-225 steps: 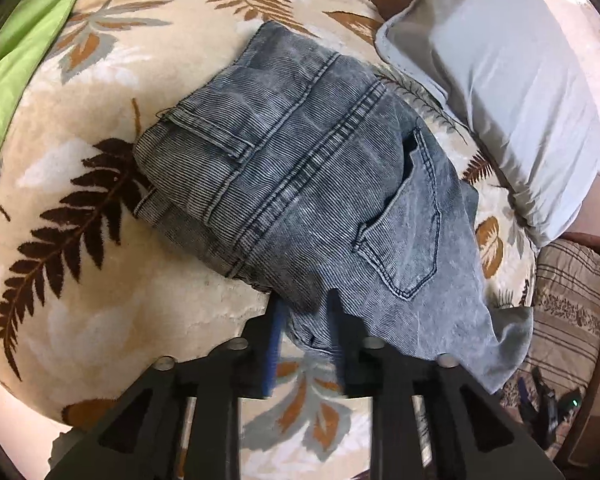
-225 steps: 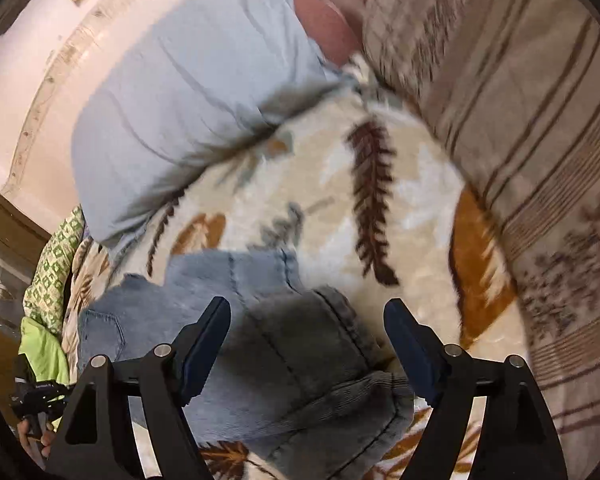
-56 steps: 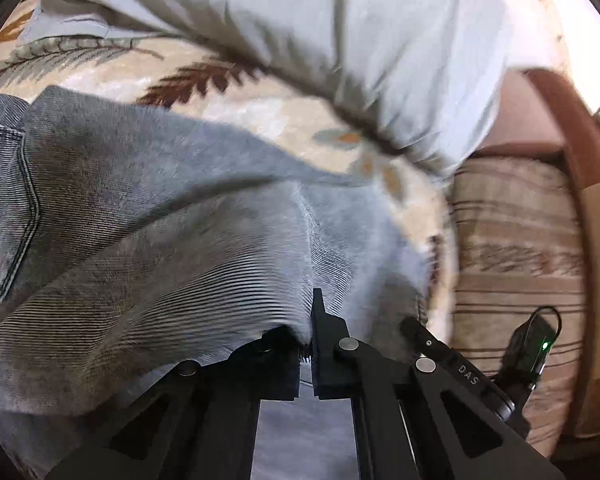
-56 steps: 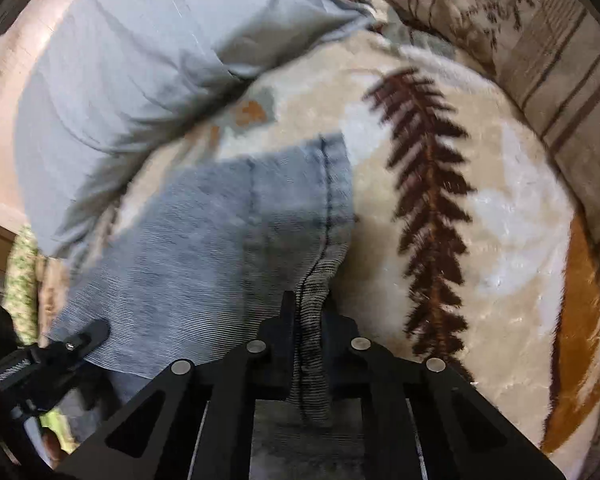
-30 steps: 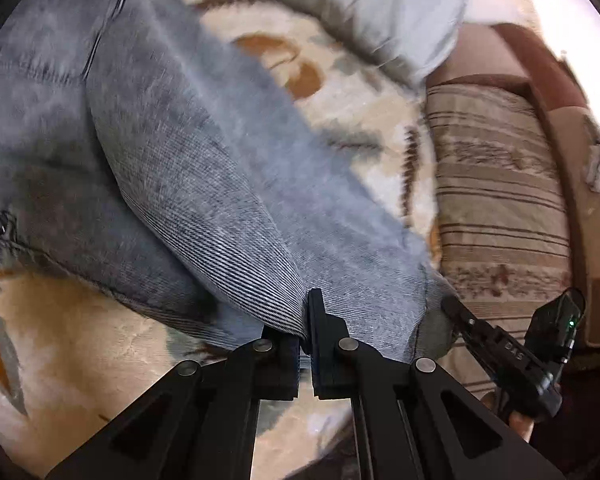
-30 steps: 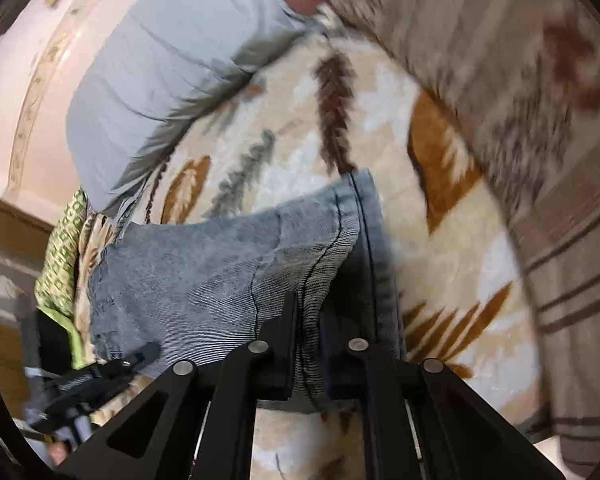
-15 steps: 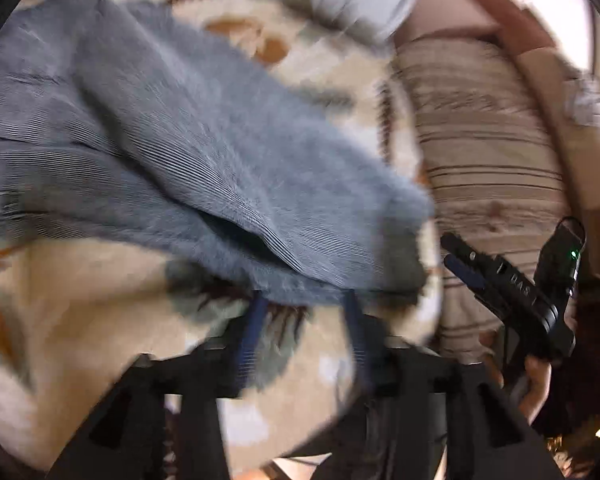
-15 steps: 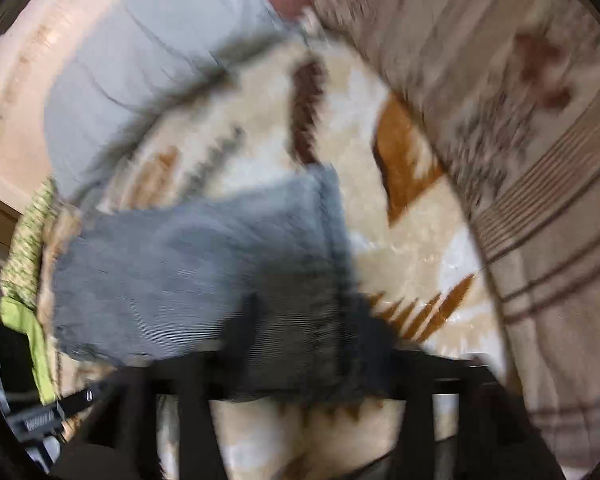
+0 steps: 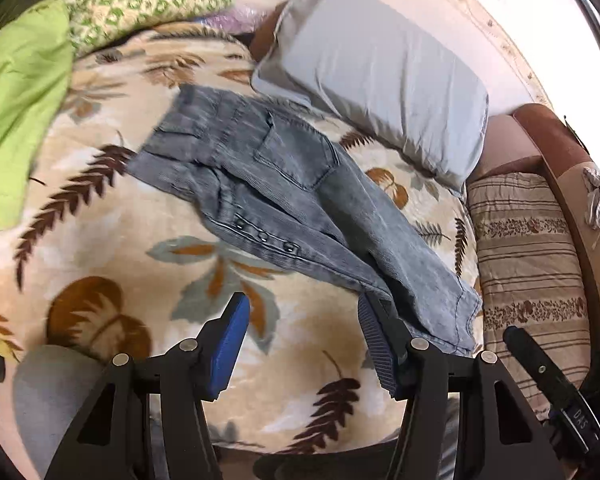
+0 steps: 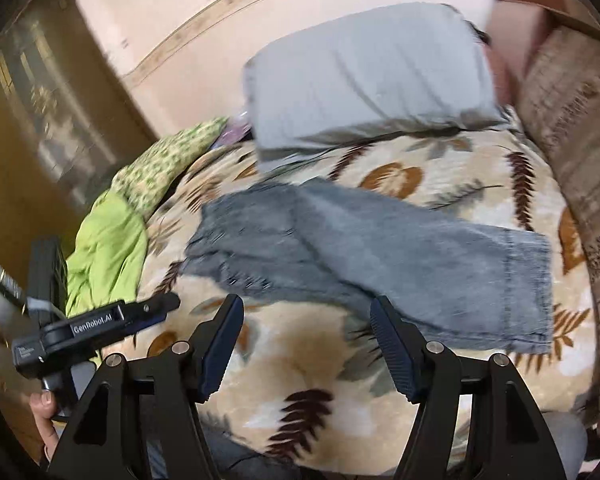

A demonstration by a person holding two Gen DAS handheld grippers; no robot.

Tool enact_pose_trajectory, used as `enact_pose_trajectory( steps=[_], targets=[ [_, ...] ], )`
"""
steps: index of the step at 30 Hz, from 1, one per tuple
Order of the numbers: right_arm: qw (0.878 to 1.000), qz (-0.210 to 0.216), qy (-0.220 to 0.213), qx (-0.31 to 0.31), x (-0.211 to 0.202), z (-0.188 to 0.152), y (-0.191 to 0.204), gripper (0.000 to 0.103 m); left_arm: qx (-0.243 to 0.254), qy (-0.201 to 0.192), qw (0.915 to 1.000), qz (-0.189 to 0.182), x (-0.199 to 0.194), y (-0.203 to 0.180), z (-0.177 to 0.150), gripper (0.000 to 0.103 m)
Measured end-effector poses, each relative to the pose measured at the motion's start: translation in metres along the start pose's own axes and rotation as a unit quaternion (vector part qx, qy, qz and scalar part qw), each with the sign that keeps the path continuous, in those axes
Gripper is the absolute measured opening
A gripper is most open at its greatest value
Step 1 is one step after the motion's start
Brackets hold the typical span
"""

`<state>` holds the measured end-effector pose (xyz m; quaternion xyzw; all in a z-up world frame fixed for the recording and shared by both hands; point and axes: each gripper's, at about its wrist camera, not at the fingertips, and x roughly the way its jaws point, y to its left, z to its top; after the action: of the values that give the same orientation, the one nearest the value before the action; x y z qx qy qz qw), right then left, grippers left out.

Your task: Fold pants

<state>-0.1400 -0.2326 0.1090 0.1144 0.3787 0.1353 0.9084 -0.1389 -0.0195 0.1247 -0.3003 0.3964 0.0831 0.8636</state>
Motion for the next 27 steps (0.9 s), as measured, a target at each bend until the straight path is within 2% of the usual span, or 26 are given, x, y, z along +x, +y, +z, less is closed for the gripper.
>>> enact_pose_trajectory(
  steps=[3,5,7,8,10,15,21,23,25,26,27],
  targets=[
    [1.000,0.002,0.006,-0.016,0.004,-0.004,0.022,0.068,0.001,-0.010,0.9999,0.005,-0.021,0.002,-0.012,0.056],
    [1.000,0.006,0.013,-0.025,0.009,-0.005,0.030,0.068,0.002,-0.009,0.9999,0.005,-0.018,-0.002,-0.013,0.056],
    [0.999,0.009,0.020,-0.034,0.018,-0.003,0.039,0.068,0.011,-0.002,0.9999,0.001,0.002,0.008,-0.002,0.056],
    [0.999,0.010,0.023,-0.039,0.024,-0.002,0.044,0.068,0.005,-0.008,0.9999,0.008,0.007,0.013,0.005,0.056],
    [0.998,0.016,0.033,-0.053,0.038,0.001,0.049,0.068,-0.005,0.005,1.0000,-0.003,0.021,0.029,0.025,0.056],
    [0.993,0.023,0.061,-0.097,0.095,0.014,0.069,0.068,-0.076,0.032,0.9965,-0.013,0.069,0.087,0.085,0.056],
    [0.985,0.033,0.103,-0.134,0.192,0.037,0.097,0.068,-0.144,0.074,0.9866,-0.023,0.145,0.139,0.140,0.053],
    [0.981,0.019,0.116,-0.154,0.227,0.042,0.106,0.067,-0.158,0.086,0.9835,-0.023,0.168,0.147,0.151,0.045],
    [0.977,0.005,0.131,-0.170,0.261,0.044,0.112,0.062,-0.176,0.096,0.9790,-0.037,0.186,0.155,0.155,0.039],
    [0.975,-0.001,0.139,-0.173,0.274,0.044,0.113,0.058,-0.187,0.095,0.9772,-0.035,0.191,0.161,0.154,0.032],
    [0.973,-0.008,0.151,-0.177,0.291,0.042,0.113,0.051,-0.191,0.094,0.9766,-0.030,0.194,0.165,0.155,0.021]
  ],
)
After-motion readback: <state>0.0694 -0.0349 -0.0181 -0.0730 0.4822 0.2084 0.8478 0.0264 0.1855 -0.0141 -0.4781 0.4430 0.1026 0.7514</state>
